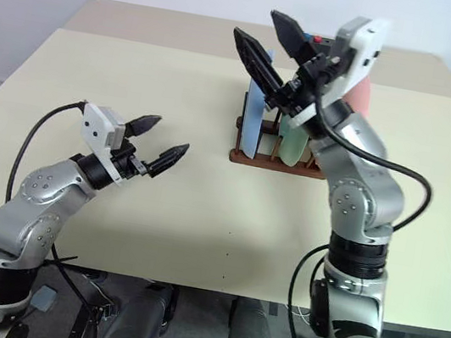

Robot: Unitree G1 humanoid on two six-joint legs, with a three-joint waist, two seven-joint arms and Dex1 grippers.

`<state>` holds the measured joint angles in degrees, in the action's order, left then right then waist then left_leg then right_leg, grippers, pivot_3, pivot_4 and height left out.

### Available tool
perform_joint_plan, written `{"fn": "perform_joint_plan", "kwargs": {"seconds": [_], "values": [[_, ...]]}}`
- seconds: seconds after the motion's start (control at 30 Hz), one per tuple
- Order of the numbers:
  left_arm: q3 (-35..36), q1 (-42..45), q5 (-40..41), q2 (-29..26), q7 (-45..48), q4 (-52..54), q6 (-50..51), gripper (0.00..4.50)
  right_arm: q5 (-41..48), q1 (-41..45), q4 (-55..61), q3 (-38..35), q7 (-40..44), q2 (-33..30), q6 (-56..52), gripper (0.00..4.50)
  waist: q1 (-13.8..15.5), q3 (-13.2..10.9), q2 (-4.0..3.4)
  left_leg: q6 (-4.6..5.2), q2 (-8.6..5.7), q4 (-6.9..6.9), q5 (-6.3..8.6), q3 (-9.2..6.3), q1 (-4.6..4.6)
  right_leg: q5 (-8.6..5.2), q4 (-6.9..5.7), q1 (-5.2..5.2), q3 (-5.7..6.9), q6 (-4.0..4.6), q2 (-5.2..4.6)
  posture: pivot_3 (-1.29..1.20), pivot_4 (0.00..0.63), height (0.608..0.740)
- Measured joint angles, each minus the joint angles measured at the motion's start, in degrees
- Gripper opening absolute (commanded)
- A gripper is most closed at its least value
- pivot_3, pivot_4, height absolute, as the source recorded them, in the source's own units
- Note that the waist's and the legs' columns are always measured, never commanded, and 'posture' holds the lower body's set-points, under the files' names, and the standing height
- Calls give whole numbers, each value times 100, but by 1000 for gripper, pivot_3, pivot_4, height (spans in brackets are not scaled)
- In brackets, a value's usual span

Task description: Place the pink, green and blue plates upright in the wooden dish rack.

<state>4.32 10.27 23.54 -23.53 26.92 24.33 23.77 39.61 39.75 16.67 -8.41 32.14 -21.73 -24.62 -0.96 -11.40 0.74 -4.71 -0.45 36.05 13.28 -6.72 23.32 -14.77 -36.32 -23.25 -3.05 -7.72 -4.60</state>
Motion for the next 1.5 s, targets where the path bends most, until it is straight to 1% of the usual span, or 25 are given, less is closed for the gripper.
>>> {"fn": "perform_joint_plan", "kwargs": {"seconds": [0.07, 0.17, 0.27, 0.37, 0.5, 0.63, 0.77, 0.9, 1.0, 1.1, 1.2, 1.3, 1.5], "values": [[121, 15, -88, -12, -53, -209, -103, 4500, 18, -65, -61, -314, 290, -467, 91, 3377, 20, 0, 1, 0, 0, 0, 0, 0, 2, 0, 4, 1, 0, 0, 0, 0, 150, 734], [213, 29, -175, -25, -84, -409, -239, 4500, 105, -318, -364, -1046, 609, -1161, 176, 3377, 33, 0, 1, 2, -1, -1, 1, 2, 4, 0, 12, 5, 0, 0, -2, 0, 150, 734], [172, 66, -242, -10, -27, -573, -372, 4500, 123, -1006, -698, -1642, 1121, -1888, 213, 3377, 32, 0, 1, 6, 0, -2, 3, 3, 3, 0, 16, 8, 0, -1, -2, 0, 150, 734], [76, 112, -403, 6, 19, -870, -508, 4500, 128, -1761, -980, -2173, 1540, -2239, 250, 3377, 14, 2, -3, 6, 0, -2, 4, 7, 0, 0, 14, 9, -2, -1, -2, 0, 150, 734], [-75, 247, -631, 84, 18, -1269, -697, 4500, 133, -2739, -1192, -2473, 1947, -2204, 371, 3377, -11, 3, -6, 7, 2, 5, 4, 13, -4, 0, 12, 11, -6, -2, -1, 0, 150, 734], [-180, 394, -864, 231, -72, -1556, -870, 4500, 84, -3158, -1607, -2694, 2056, -2094, 686, 3377, 6, 4, -5, 7, 2, 9, 3, 14, -6, 0, 12, 17, -7, -3, 0, 0, 150, 734], [-184, 389, -1182, 266, -318, -1989, -1060, 4500, -447, -3523, -2235, -2522, 1811, -1659, 1154, 3377, -9, 4, -9, 6, 1, 8, 3, 17, -9, 0, 12, 17, -11, -4, -1, 0, 150, 734], [-194, 384, -1425, 446, -610, -2118, -1161, 4500, -904, -3297, -2895, -2231, 1665, -1631, 1579, 3377, -11, 6, -20, 6, 1, 9, 3, 17, -10, 1, 11, 16, -11, -4, -1, 0, 150, 734], [-229, 362, -1444, 508, -622, -2123, -1179, 4500, -1003, -3110, -3210, -2116, 1664, -1631, 1767, 3377, -3, 6, -20, 6, 1, 7, 3, 16, -10, 0, 11, 16, -11, -5, -1, 0, 150, 734], [-273, 236, -1440, 531, -568, -2074, -1181, 4500, -1102, -2795, -3785, -2070, 1740, -1654, 1962, 3377, -4, 6, -21, 6, 1, 7, 3, 16, -10, 1, 12, 17, -11, -5, -1, 0, 150, 734], [-227, 64, -1406, 484, -511, -2086, -1176, 4500, -1239, -2724, -4224, -1998, 1813, -1695, 2168, 3377, -4, 7, -22, 6, 1, 3, 3, 16, -12, 0, 11, 17, -11, -5, 0, 0, 150, 734], [-118, 57, -1376, 502, -557, -2063, -1138, 4500, -1241, -2690, -4352, -1960, 1890, -1694, 2244, 3377, 1, 7, -22, 6, 1, 9, 3, 16, -12, 0, 11, 20, -11, -5, -1, 0, 150, 734], [-137, -108, -1311, 577, -575, -1940, -1033, 4500, -1242, -2616, -4492, -1890, 1935, -1694, 2292, 3377, -4, 8, -24, 6, 1, 9, 3, 15, -14, 0, 11, 21, -11, -5, -1, 0, 150, 734]]}}
